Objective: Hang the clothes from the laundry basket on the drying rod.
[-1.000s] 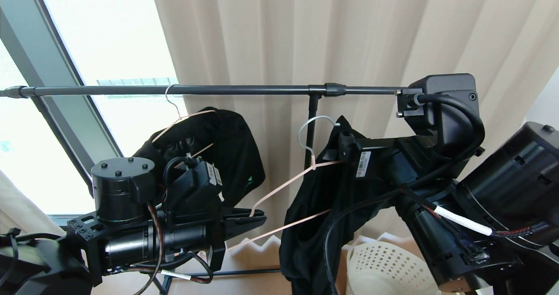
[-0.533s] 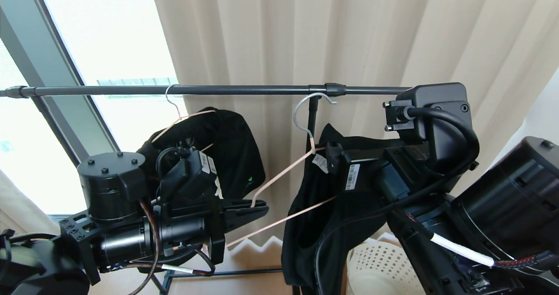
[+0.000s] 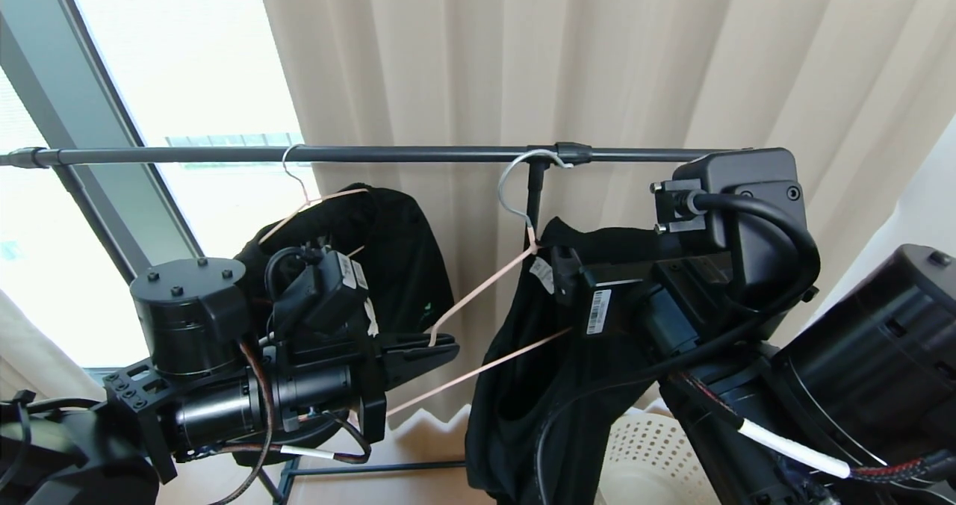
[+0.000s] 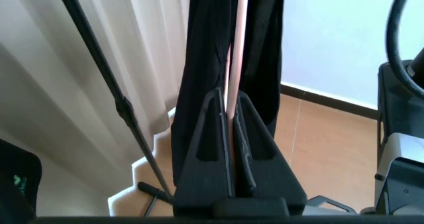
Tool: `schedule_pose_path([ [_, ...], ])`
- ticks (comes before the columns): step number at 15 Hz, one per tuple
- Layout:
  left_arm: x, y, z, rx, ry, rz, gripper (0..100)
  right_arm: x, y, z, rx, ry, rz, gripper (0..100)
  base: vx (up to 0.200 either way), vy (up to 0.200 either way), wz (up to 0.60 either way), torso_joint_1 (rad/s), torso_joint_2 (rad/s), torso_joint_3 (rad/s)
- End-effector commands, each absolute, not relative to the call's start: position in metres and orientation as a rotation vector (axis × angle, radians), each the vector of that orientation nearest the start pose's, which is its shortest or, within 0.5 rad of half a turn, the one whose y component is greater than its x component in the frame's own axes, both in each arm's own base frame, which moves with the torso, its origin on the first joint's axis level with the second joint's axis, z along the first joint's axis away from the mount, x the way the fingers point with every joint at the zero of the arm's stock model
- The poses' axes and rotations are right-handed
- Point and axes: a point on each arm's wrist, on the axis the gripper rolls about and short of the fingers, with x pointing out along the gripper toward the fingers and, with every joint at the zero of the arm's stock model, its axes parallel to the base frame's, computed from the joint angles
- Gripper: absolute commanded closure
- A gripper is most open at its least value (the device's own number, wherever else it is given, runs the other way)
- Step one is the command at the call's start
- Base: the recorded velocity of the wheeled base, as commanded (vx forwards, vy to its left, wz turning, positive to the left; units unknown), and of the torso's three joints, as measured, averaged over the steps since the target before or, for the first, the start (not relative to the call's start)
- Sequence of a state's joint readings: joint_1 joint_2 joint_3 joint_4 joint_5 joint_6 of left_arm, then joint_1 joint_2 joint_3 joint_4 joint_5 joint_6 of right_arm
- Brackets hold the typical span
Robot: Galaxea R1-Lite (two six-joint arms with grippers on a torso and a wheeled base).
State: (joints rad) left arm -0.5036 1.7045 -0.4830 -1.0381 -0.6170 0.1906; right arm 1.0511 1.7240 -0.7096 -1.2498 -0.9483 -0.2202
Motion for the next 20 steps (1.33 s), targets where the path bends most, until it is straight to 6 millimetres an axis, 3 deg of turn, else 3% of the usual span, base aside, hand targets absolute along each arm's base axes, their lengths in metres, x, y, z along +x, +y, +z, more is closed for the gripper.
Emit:
schedule_pose_path([
  [1, 0.232, -0.141, 0.137, 0.158, 0.094, -1.119, 100, 0.159, 0.246, 0.208, -0.027, -0.134, 0.097, 0, 0.000, 0.000, 0.00, 0.000, 0.00, 0.000],
  [5, 0.241, -0.141, 0.129, 0.159, 0.078, -1.072, 100, 0.158, 0.246, 0.208, -0.027, -0.134, 0.100, 0, 0.000, 0.000, 0.00, 0.000, 0.00, 0.000],
  [9, 0.243, -0.140, 0.134, 0.102, 0.060, -1.062, 100, 0.153, 0.248, 0.205, -0.035, -0.129, 0.119, 0, 0.000, 0.000, 0.00, 0.000, 0.00, 0.000],
  [14, 0.242, -0.134, 0.132, 0.079, 0.064, -1.059, 100, 0.148, 0.236, 0.214, -0.024, -0.142, 0.128, 0, 0.000, 0.000, 0.00, 0.000, 0.00, 0.000],
  [20, 0.249, -0.116, 0.121, 0.136, 0.071, -1.068, 100, 0.167, 0.168, 0.218, -0.191, -0.057, 0.329, 0, 0.000, 0.000, 0.00, 0.000, 0.00, 0.000],
])
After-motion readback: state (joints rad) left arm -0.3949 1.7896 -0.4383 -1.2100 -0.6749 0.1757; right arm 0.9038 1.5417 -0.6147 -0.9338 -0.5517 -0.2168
